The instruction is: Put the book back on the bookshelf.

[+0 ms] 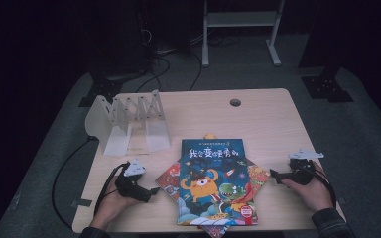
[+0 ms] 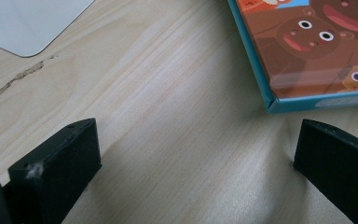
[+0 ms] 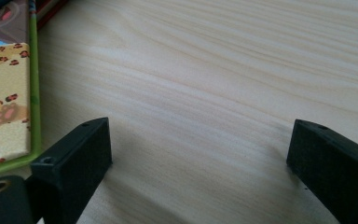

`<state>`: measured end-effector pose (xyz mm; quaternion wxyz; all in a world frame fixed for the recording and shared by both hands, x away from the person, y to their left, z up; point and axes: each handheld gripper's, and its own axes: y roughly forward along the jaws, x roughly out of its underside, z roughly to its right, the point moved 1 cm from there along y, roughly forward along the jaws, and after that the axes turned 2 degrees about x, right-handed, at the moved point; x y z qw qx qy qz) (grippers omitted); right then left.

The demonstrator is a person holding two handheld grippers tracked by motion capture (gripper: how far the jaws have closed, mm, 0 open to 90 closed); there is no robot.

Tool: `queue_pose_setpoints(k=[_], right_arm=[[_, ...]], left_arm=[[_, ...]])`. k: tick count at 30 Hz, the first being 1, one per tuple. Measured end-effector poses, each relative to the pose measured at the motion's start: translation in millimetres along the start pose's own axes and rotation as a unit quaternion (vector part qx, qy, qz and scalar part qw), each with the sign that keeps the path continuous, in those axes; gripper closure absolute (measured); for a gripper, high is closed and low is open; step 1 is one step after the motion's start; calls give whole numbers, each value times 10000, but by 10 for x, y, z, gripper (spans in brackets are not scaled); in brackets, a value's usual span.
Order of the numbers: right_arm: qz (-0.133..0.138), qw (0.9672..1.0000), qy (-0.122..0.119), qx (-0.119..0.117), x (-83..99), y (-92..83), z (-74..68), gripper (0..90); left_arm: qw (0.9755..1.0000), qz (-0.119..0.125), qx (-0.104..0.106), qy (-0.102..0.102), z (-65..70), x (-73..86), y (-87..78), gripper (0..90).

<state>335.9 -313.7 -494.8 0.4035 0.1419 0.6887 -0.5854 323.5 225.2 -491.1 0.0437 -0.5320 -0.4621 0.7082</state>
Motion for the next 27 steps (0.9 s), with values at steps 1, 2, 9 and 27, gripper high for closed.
queue_pose_setpoints(k=[1, 2, 9, 27], right_arm=[[0, 10000, -2, 2, -1, 1, 2, 54], [0, 10000, -3, 3, -1, 1, 3, 53], [-2, 10000, 2, -3, -2, 2, 5, 53], [2, 10000, 13, 7, 1, 0, 10, 53]], left_arm=[[10000, 0, 3, 0, -1, 4, -3, 0], [10000, 5, 2, 4, -1, 7, -7, 0], [10000, 24, -7, -70, -21, 30, -92, 44], [9976, 542, 427, -54, 116, -161, -409, 495]])
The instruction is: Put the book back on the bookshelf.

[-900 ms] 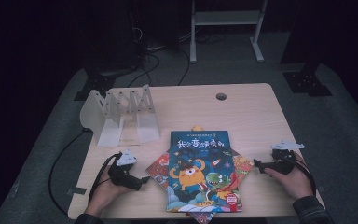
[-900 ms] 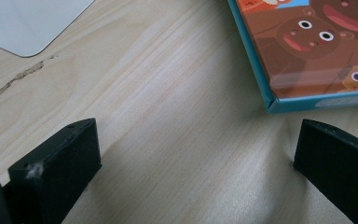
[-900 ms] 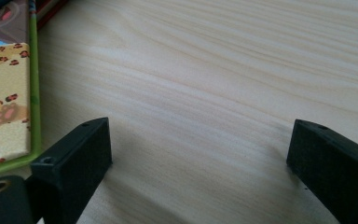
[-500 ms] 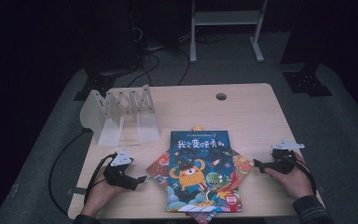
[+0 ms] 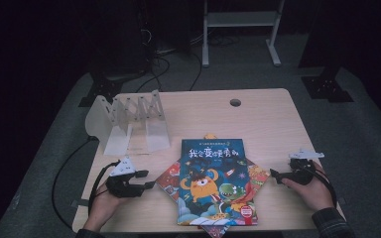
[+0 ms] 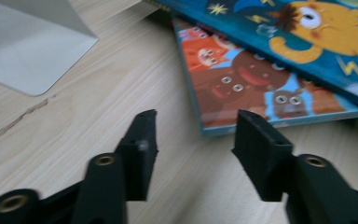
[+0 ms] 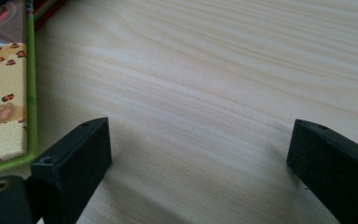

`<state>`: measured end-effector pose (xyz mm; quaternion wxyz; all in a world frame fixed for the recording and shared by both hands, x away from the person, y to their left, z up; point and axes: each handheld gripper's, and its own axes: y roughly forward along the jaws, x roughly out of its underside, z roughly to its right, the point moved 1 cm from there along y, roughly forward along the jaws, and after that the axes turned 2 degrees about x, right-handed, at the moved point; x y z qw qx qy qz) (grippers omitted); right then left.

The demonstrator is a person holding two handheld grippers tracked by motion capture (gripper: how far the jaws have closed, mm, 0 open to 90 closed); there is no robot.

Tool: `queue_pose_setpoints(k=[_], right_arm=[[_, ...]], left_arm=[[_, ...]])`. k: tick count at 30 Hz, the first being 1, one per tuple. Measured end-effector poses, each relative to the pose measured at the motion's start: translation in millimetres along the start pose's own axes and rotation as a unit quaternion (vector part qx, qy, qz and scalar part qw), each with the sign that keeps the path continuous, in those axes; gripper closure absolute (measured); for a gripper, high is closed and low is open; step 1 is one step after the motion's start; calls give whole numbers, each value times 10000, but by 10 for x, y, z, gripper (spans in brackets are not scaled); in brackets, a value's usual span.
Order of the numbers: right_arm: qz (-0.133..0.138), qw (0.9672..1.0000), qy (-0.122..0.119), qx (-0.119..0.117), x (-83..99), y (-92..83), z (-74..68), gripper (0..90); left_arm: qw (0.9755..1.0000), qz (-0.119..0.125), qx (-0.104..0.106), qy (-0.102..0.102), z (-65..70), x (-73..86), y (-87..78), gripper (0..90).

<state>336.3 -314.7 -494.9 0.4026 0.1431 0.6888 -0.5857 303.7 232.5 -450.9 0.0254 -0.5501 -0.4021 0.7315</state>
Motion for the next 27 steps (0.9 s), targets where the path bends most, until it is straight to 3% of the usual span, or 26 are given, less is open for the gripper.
queue_pose_setpoints(k=[5, 9, 19, 27], right_arm=[[0, 10000, 0, -1, 0, 0, 0, 53], [1, 10000, -3, -1, 0, 1, 1, 53], [-2, 10000, 1, 5, -2, 2, 3, 53], [-3, 10000, 20, 19, -4, 4, 5, 53]], left_arm=[[9997, -58, 228, 40, 71, -62, 14, 716], [9989, -84, 468, -51, 107, -103, 48, 896], [9958, -72, 912, 40, 265, -208, 207, 897], [9942, -220, 1047, 132, 304, -264, 354, 896]])
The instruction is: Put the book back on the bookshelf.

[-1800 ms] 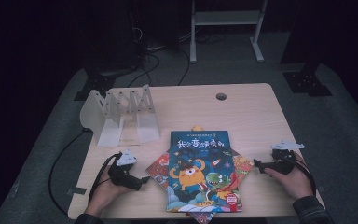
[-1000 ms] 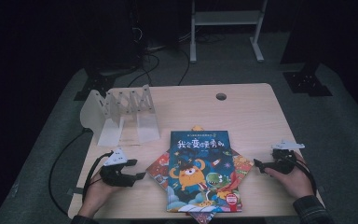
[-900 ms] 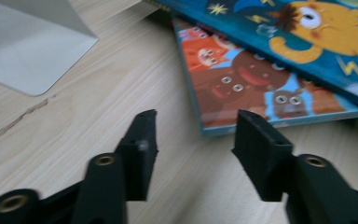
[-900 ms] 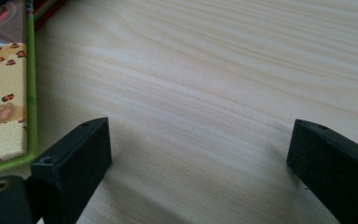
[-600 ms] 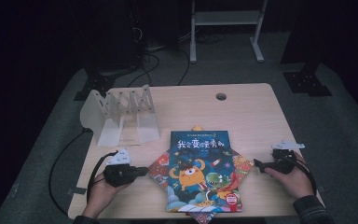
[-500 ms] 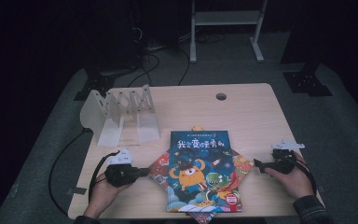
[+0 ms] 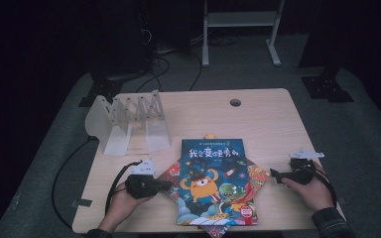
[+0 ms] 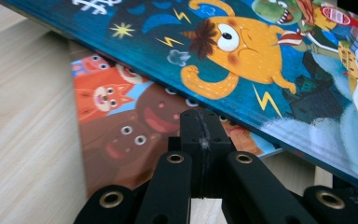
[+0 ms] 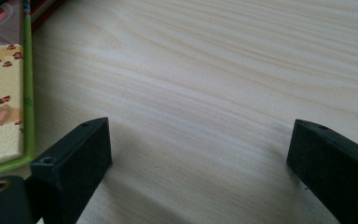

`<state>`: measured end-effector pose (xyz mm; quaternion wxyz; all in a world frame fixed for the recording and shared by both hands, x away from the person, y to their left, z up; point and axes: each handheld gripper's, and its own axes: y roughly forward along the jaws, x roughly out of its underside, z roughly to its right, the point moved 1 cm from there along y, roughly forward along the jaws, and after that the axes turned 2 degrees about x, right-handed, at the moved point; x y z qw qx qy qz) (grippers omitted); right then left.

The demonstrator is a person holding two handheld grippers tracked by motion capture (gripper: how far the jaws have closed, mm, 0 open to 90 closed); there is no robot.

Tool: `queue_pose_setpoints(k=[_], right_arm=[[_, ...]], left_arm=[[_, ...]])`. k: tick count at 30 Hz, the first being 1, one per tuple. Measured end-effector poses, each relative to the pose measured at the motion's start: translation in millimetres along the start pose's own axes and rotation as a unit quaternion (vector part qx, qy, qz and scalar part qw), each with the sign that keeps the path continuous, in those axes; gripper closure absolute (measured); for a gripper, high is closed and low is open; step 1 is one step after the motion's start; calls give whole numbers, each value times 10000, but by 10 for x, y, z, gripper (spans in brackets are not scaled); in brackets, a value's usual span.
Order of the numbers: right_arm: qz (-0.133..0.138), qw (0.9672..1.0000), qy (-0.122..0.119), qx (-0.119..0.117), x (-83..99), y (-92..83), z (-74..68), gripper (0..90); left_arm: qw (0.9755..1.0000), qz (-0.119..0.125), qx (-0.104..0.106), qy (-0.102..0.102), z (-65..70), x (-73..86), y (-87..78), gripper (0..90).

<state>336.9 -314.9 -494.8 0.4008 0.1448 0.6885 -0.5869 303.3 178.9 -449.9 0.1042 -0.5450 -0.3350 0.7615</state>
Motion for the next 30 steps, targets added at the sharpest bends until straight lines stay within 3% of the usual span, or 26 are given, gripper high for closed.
queue_pose_setpoints(k=[9, 19, 30], right_arm=[[-3, 10000, 23, 14, -1, 2, 0, 53], [-3, 10000, 27, 25, -3, 4, 1, 53], [2, 10000, 25, 33, -5, 7, 2, 53]], left_arm=[[9997, -49, 212, 87, 70, -82, 160, 895], [9992, -114, 365, 143, 122, -123, 219, 894], [9956, -248, 809, 406, 318, -273, 466, 885]])
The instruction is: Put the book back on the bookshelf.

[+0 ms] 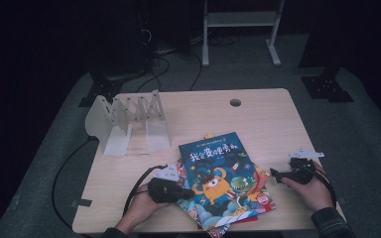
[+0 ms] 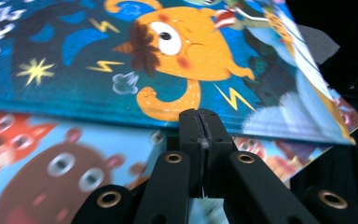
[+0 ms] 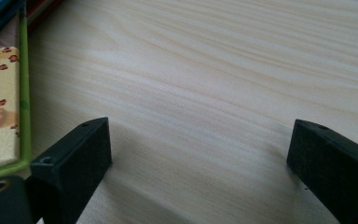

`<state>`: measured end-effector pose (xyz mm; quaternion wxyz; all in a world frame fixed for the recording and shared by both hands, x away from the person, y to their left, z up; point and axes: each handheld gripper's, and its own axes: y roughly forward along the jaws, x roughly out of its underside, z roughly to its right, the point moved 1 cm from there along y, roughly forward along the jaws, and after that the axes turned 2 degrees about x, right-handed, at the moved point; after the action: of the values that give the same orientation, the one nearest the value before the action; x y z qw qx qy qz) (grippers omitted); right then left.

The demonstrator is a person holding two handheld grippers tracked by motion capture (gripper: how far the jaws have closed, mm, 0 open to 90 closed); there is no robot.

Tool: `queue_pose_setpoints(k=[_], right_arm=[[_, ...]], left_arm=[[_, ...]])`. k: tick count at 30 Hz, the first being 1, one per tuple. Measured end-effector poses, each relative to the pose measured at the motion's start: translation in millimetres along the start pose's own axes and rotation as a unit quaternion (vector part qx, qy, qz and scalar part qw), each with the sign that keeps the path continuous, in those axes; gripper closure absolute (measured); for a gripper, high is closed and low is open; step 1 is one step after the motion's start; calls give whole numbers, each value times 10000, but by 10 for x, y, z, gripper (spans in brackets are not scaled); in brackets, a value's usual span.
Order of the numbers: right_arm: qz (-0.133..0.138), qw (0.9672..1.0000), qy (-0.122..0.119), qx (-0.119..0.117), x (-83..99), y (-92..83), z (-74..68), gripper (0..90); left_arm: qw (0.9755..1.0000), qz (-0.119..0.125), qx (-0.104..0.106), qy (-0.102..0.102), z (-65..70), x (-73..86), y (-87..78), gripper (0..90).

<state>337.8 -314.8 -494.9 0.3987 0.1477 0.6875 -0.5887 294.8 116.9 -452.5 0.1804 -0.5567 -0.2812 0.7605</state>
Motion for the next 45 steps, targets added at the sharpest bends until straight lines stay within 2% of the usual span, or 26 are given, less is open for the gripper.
queue_pose_setpoints(k=[6, 8, 11, 16, 21, 24, 25, 29, 35, 36, 40, 43, 45], right_arm=[[0, 10000, -1, 0, 0, 0, 0, 53], [0, 10000, 0, 0, 0, 0, 0, 53], [0, 10000, -2, 0, 0, 0, 0, 53], [0, 10000, -1, 1, 0, 0, 0, 53], [0, 10000, -1, 0, 0, 0, 0, 53], [0, 10000, 1, 0, 0, 0, 0, 53], [0, 10000, -1, 1, 0, 0, 0, 53], [0, 10000, 1, 0, 0, 0, 0, 53], [-2, 10000, 13, -3, 0, -2, 0, 55], [0, 10000, 20, -6, 0, -3, 1, 60], [50, 10000, 19, -16, 8, -39, 39, 163], [-2, 9999, 85, -98, 12, -94, 62, 271], [-64, 9997, 112, -223, 15, -138, 64, 321]], left_arm=[[9998, -35, 154, 120, 63, -89, 127, 872], [9998, -72, 106, 162, 72, -103, 119, 846], [9999, 16, -10, 114, 37, -98, 66, 780], [9994, 214, -259, -41, -43, -117, -68, 583], [9981, 305, -445, -289, -198, -114, -202, 391], [9976, 309, -526, -317, -262, -112, -242, 294], [9971, 355, -580, -338, -332, -117, -280, 251], [9959, 423, -709, -373, -487, -135, -343, 158], [9941, 535, -850, -410, -721, -175, -391, 73], [9933, 637, -877, -402, -754, -176, -396, 61], [9935, 573, -908, -384, -890, -204, -363, 0], [9934, 629, -897, -342, -977, -212, -314, 0], [9940, 543, -873, -363, -1032, -217, -274, 0]])
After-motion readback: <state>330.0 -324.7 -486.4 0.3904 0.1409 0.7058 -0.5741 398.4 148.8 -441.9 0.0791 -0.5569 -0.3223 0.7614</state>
